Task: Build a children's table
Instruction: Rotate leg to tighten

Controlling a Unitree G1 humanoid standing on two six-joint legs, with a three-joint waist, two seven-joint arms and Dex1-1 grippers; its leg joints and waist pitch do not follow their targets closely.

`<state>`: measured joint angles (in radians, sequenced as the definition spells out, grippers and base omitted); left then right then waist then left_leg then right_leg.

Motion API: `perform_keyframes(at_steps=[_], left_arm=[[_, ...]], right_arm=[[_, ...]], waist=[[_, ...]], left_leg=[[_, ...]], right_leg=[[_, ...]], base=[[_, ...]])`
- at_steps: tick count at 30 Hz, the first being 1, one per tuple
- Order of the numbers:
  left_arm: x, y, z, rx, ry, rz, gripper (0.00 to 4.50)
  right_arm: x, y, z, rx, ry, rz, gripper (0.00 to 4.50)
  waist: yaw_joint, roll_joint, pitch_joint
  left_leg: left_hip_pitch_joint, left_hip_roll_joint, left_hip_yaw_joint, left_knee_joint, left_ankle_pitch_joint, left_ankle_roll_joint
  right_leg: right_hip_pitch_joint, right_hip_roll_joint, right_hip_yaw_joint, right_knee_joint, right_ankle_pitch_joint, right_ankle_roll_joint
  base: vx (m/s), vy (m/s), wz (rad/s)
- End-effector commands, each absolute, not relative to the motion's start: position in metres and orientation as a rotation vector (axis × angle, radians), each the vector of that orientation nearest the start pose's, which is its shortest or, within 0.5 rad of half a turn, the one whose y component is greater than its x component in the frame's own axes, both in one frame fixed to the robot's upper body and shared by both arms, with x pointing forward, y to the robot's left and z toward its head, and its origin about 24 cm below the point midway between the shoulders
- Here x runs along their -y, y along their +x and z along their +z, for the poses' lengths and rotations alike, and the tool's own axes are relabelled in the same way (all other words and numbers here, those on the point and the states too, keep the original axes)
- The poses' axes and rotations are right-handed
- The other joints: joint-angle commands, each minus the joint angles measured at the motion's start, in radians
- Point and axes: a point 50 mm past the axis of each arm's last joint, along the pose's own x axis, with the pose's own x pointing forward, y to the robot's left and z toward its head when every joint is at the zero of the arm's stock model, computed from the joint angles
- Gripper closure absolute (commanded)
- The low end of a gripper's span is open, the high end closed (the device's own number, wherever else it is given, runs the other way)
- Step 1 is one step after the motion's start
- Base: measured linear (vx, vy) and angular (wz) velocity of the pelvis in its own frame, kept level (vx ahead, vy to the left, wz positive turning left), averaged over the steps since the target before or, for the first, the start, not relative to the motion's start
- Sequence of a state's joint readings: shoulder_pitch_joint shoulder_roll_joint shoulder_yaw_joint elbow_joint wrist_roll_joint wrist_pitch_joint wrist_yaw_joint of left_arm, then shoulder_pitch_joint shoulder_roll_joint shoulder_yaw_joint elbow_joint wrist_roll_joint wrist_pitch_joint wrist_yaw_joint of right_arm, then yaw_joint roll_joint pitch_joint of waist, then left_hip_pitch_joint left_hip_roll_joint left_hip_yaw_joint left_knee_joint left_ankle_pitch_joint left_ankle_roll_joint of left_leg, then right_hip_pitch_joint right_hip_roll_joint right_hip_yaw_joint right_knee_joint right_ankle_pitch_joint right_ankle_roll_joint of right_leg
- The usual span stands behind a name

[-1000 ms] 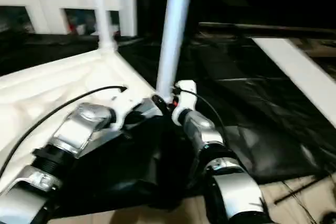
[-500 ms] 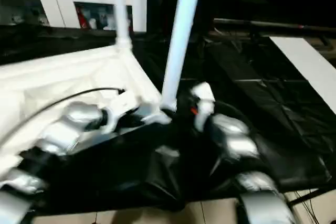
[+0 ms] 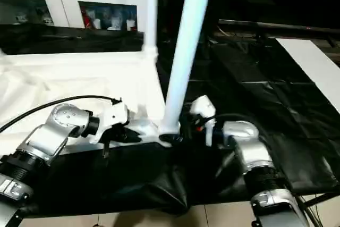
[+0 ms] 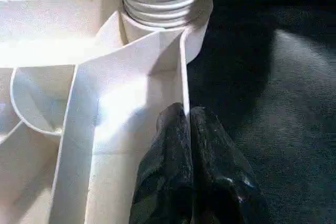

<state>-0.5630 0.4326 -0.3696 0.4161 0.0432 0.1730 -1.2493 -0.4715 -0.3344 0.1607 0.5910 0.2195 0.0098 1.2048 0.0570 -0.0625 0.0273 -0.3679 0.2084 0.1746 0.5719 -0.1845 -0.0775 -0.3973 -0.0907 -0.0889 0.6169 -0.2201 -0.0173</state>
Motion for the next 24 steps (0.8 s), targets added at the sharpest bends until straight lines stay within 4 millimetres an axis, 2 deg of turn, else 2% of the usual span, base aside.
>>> perform_keyframes(at_steps=[1,3,4,6,16,24], left_arm=[[-0.118,0.299,0.056,-0.484,0.517,-1.505,4.5],[-0.118,0.299,0.056,-0.486,0.52,-1.505,4.5],[-0.118,0.299,0.056,-0.488,0.521,-1.504,4.5],[-0.119,0.299,0.056,-0.489,0.521,-1.502,4.5],[-0.123,0.299,0.054,-0.494,0.525,-1.501,4.5],[-0.125,0.299,0.053,-0.509,0.526,-1.501,4.5]], right_arm=[[0.143,0.302,0.045,-0.254,-0.1,1.289,0.54],[0.142,0.302,0.045,-0.254,-0.089,1.297,0.54],[0.142,0.301,0.046,-0.252,-0.081,1.303,0.76],[0.141,0.301,0.045,-0.254,-0.075,1.31,0.88],[0.144,0.299,0.041,-0.285,-0.118,1.334,1.75],[0.145,0.298,0.032,-0.318,-0.09,1.281,1.84]], waist=[[-0.006,0.004,-0.05],[-0.005,0.003,-0.051],[-0.004,0.003,-0.05],[-0.003,-0.001,-0.05],[-0.003,0.001,-0.048],[-0.004,0.003,-0.049]], left_leg=[[0.013,0.031,0.004,-0.049,-0.054,0.104],[0.013,0.031,0.004,-0.049,-0.056,0.101],[0.012,0.03,0.004,-0.049,-0.059,0.099],[0.011,0.03,0.004,-0.048,-0.063,0.099],[0.011,0.03,0.003,-0.048,-0.103,0.075],[0.01,0.029,0.002,-0.046,-0.099,0.072]], right_leg=[[0.059,-0.051,0.056,-0.051,0.09,-0.268],[0.059,-0.051,0.056,-0.05,0.089,-0.267],[0.06,-0.051,0.056,-0.05,0.084,-0.265],[0.06,-0.051,0.056,-0.05,0.073,-0.261],[0.057,-0.052,0.057,-0.053,0.011,-0.246],[0.058,-0.05,0.057,-0.049,0.034,-0.25]], base=[[0.0,0.0,0.0],[0.0,0.0,0.0],[0.0,0.0,0.0],[0.0,0.0,0.0],[0.0,0.0,0.0],[0.0,0.0,0.0]])
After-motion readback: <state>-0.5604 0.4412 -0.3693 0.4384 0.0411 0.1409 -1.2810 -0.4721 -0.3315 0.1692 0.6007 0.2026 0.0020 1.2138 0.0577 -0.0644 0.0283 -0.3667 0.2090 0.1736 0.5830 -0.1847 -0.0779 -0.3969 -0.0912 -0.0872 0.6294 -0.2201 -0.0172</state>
